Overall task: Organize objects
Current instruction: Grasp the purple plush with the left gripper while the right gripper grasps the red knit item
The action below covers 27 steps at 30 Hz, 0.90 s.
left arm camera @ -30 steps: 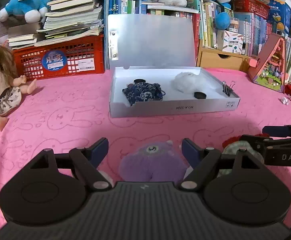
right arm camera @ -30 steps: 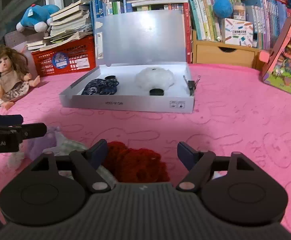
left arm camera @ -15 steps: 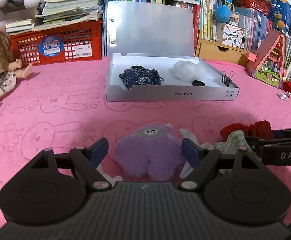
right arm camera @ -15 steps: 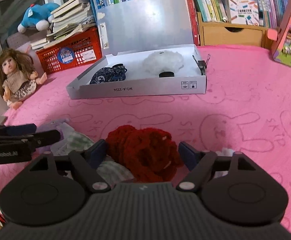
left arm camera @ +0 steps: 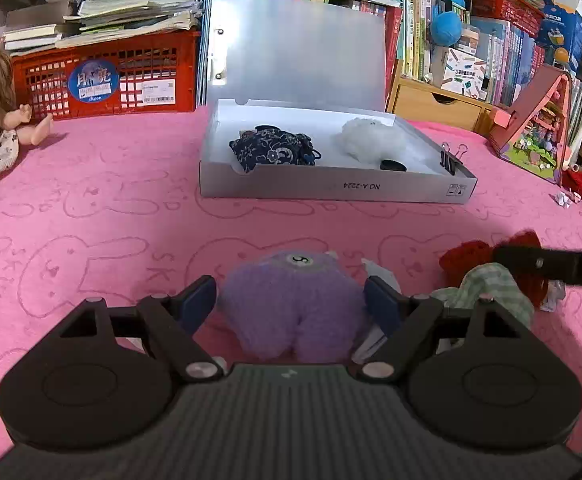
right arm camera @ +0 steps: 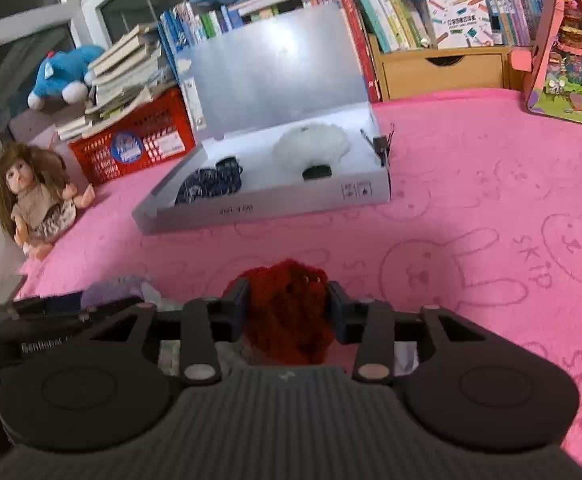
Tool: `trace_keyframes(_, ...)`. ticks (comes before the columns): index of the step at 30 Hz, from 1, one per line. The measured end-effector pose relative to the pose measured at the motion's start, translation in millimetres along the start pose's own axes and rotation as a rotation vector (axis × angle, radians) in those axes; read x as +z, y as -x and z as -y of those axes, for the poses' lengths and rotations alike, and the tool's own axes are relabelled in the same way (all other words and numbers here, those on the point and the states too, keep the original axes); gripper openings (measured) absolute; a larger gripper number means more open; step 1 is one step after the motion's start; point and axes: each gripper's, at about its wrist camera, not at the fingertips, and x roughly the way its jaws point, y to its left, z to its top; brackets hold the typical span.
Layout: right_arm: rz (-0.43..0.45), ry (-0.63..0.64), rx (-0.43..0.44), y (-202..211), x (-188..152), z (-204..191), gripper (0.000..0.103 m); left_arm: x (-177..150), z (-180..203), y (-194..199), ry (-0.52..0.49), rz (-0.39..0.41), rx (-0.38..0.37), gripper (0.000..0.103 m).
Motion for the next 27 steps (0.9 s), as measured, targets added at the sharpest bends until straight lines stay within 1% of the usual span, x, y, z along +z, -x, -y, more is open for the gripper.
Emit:
trace_keyframes(1, -0.004, 0.005, 0.002, -0.6, -2.2, -0.7, 0.058, 0.3, 0.1, -0.9, 0.003, -0.003, -0.001, 0.084)
trace_keyframes(2, -0.01, 0.01, 0.002, -1.6, -4.3, -1.4, 0.064, 0.5, 0.2, -2.2, 0.006, -0.006, -0.002, 0.084)
trace_keyframes(5, -0.037, 0.011, 0.009, -7.4, -9.7, -2.3, 0.071, 1.4, 0.5, -6.3, 0.015, -0.02, -0.006, 0.085)
trace_keyframes(7, -0.049, -0.008, 0.025, -11.3, -12.0, -1.0, 0.071, 1.0, 2.4, -11.5, 0.011, -0.044, -0.005, 0.085)
trace_keyframes(8, -0.044, -0.013, 0.029, -11.7, -12.3, -0.3, 0.071, 0.2, 4.0, -12.4, 0.002, -0.036, 0.003, 0.085)
trace_keyframes(10, -0.041, -0.014, 0.039, -11.1, -12.1, -0.7, 0.06, -0.1, 7.0, -13.9, -0.013, -0.031, 0.014, 0.084)
trace_keyframes(11, -0.04, -0.019, 0.055, -10.0, -12.3, -0.4, 0.051, -0.4, 7.1, -14.2, -0.011, -0.03, 0.016, 0.084)
trace_keyframes(12, -0.04, -0.024, 0.067, -9.2, -12.0, 0.2, 0.048, -0.3, 7.0, -14.7, -0.005, -0.029, 0.019, 0.084)
trace_keyframes(18, -0.022, -0.066, 0.088, -7.7, -6.0, 6.8, 0.044, 0.0, 6.7, -11.2, 0.004, -0.012, 0.029, 0.078)
trace_keyframes(22, 0.001, -0.05, 0.051, -6.2, 1.5, 7.0, 0.044, 0.8, 8.2, -5.4, -0.021, 0.015, 0.055, 0.078)
trace_keyframes(27, 0.014, -0.02, 0.024, -5.4, 9.9, 6.1, 0.044, 6.6, 5.6, 0.1, -0.014, 0.039, 0.065, 0.078)
